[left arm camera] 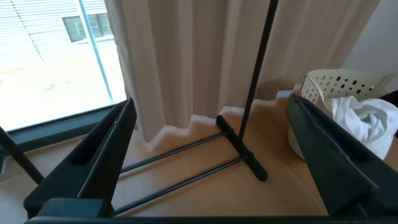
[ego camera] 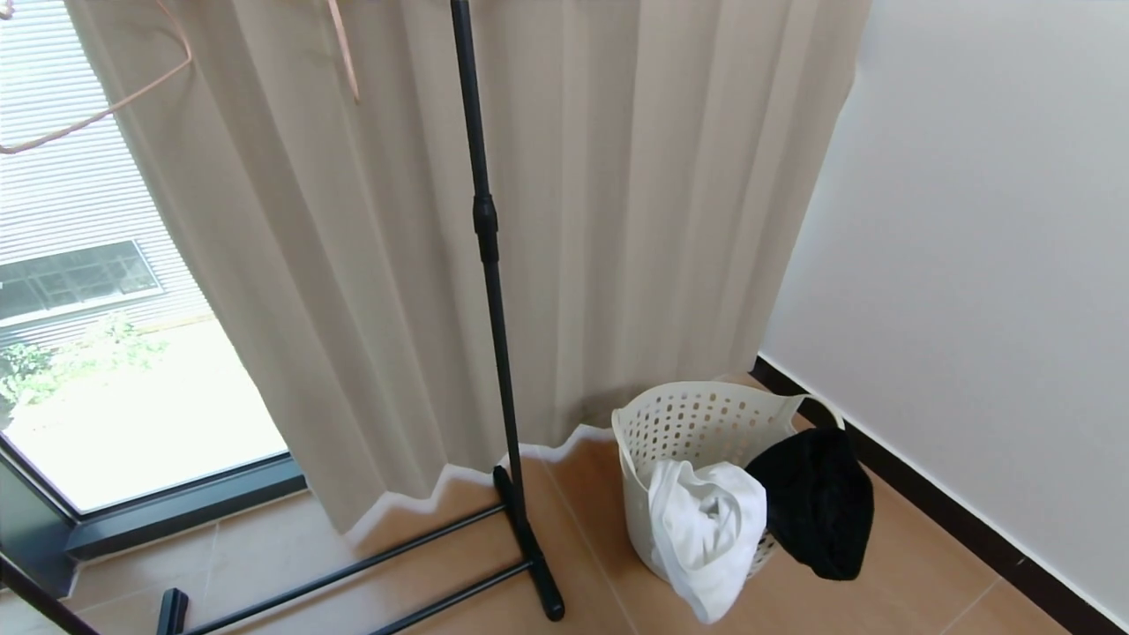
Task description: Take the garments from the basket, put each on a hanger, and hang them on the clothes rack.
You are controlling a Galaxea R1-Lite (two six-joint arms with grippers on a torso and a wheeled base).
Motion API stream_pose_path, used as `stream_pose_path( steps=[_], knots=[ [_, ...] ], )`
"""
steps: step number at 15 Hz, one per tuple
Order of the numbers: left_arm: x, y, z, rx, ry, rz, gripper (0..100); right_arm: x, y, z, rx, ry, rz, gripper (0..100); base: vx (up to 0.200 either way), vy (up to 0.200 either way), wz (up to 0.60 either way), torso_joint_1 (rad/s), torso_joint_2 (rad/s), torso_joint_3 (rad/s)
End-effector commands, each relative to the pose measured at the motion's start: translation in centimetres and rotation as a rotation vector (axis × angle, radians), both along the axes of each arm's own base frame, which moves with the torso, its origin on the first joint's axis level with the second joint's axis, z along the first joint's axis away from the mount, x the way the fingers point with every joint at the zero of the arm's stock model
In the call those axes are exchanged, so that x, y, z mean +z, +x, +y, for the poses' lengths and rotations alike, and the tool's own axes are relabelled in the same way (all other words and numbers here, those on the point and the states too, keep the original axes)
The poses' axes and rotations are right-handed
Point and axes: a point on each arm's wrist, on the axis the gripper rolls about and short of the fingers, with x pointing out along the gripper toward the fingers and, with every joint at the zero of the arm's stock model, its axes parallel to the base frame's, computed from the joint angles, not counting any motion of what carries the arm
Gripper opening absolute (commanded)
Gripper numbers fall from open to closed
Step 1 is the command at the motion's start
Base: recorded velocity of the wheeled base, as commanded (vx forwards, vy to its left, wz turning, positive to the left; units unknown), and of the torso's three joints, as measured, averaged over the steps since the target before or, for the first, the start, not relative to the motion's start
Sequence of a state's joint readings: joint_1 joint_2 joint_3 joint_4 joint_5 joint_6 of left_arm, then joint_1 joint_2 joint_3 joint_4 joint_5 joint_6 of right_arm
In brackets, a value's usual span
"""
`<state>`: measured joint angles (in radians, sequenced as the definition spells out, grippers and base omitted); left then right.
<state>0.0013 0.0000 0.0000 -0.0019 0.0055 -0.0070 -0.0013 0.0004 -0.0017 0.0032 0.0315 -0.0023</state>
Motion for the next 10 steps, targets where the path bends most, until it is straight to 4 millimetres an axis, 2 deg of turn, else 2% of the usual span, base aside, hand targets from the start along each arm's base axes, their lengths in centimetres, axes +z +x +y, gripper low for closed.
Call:
stream_pose_path(
  steps=[1, 3, 9, 10],
  knots=[
    [0.00, 0.00, 0.00, 0.001, -0.002, 0.000, 100, 0.00, 0.00, 0.00, 0.000, 0.001, 0.000, 100, 0.000, 0.000, -0.60, -0.007, 0.00, -0.002],
    [0.00, 0.00, 0.00, 0.002, -0.002, 0.000, 100, 0.00, 0.00, 0.00, 0.000, 0.001, 0.000, 100, 0.000, 0.000, -0.60, 0.005, 0.00, 0.000],
    [0.00, 0.00, 0.00, 0.002, -0.002, 0.000, 100, 0.00, 0.00, 0.00, 0.000, -0.001, 0.000, 100, 0.000, 0.000, 0.00, 0.000, 0.00, 0.000],
    [0.00, 0.00, 0.00, 0.002, -0.002, 0.000, 100, 0.00, 0.00, 0.00, 0.000, 0.001, 0.000, 100, 0.000, 0.000, -0.60, 0.007, 0.00, 0.002]
  ],
)
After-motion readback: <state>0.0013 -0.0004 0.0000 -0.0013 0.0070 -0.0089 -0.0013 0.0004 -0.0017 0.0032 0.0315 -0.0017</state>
